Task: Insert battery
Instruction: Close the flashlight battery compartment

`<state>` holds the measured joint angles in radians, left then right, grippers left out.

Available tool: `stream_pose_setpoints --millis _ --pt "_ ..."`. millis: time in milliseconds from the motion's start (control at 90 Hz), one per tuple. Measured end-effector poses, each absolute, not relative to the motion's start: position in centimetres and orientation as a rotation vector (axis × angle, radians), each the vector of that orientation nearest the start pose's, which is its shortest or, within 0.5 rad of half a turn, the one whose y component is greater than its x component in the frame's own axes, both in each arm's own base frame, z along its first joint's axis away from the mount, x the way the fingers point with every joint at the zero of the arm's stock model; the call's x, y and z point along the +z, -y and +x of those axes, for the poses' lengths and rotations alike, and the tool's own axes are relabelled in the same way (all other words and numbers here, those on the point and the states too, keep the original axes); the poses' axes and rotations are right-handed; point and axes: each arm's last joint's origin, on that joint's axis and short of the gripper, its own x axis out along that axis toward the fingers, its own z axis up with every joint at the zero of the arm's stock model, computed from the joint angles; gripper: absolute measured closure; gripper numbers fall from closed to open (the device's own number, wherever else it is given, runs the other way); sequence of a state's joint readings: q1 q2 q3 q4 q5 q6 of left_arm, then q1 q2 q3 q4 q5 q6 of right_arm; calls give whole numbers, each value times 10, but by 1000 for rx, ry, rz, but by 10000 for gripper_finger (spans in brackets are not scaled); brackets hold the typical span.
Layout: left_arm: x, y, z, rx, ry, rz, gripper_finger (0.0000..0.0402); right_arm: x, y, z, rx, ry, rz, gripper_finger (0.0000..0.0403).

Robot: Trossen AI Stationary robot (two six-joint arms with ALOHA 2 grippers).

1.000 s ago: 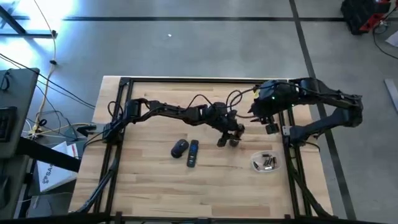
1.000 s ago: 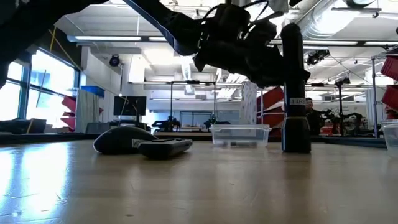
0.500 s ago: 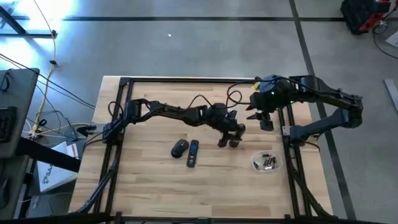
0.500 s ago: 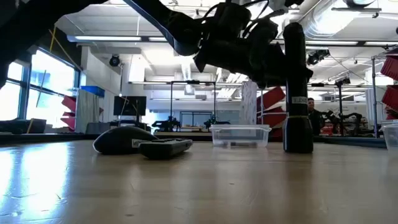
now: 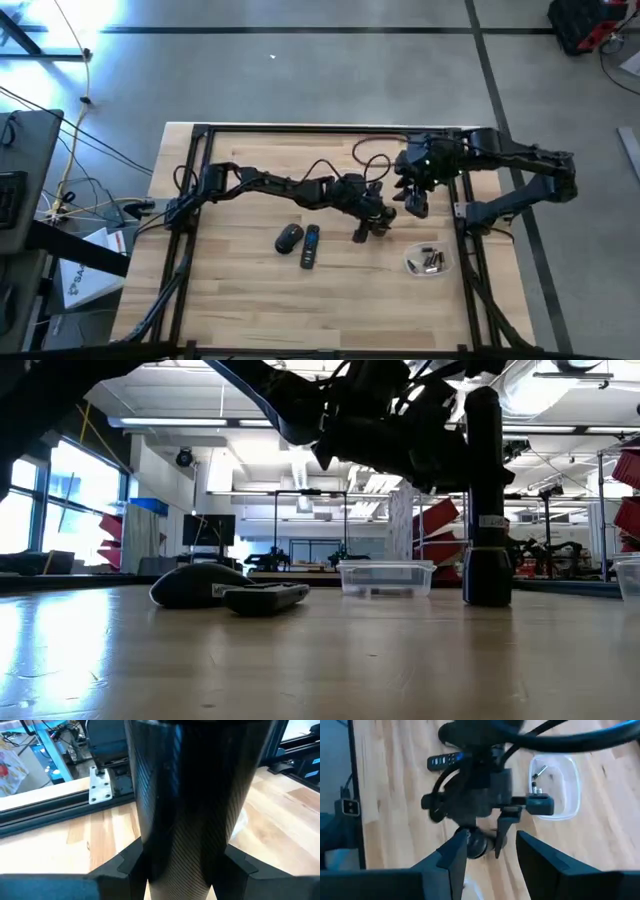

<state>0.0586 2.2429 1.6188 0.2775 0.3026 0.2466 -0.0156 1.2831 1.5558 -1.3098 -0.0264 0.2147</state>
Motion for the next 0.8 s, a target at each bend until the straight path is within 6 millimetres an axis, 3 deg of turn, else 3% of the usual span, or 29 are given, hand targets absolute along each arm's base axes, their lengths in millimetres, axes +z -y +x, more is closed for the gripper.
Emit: stream_pose_setpoints --millis 133,800 --pt "183 -21 508 -279 -310 182 255 395 -9 215 -108 -1056 64 265" --pt "184 -19 508 -232 -324 182 255 380 -21 231 -41 -1097 -30 265"
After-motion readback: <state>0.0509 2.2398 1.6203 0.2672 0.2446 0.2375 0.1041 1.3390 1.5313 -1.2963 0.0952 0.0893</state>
